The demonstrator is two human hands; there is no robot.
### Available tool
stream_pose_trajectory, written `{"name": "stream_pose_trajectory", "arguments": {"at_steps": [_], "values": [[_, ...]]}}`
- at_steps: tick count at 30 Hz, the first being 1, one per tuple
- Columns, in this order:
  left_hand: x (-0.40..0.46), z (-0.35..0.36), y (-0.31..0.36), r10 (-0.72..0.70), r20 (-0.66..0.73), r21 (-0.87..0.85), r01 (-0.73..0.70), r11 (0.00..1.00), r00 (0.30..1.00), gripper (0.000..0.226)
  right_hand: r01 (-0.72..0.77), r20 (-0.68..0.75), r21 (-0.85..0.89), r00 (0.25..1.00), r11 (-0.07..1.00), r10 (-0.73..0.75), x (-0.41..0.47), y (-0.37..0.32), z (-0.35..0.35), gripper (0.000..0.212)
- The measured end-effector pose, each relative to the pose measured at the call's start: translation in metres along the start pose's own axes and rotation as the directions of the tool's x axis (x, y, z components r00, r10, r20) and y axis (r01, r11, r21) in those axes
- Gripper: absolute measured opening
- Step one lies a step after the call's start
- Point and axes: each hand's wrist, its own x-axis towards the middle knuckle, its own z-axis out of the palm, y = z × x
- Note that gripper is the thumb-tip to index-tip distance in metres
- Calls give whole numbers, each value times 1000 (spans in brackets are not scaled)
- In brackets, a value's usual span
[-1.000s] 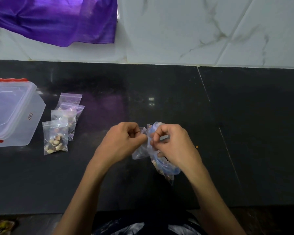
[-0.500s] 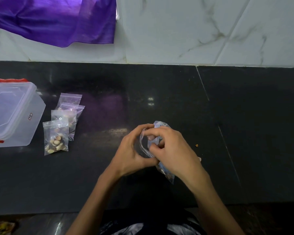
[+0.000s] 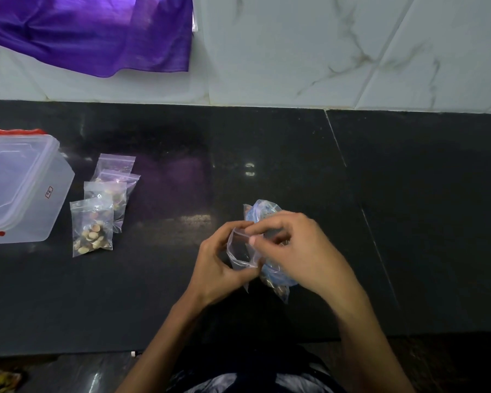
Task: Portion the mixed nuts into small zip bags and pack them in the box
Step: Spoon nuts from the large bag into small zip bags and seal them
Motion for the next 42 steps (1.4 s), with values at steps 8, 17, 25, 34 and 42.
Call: {"name": "stream_pose_trajectory", "arguments": {"at_steps": [8, 17, 25, 34, 42], "values": [[-13, -2, -19, -52, -80, 15, 54, 998, 995, 56, -438, -149, -370, 898, 819, 414, -1, 55, -44, 49], [-10, 5, -39, -79, 13, 29, 79, 996, 997, 56, -382, -154, -35, 915, 924, 372, -6, 72, -24, 10], [-14, 13, -41, -27, 80, 126, 17, 992, 996, 62, 14, -260, -332, 960, 943, -106, 10, 61, -38, 22], [-19, 16, -48, -10, 55, 192, -1, 981, 998, 70, 37, -13, -596, 998, 803, -55, 40, 49, -34, 18], [-23, 17, -53, -31, 54, 228, 18, 973, 998, 60, -180, -100, -328, 983, 928, 155, 45, 75, -29, 22]]}}
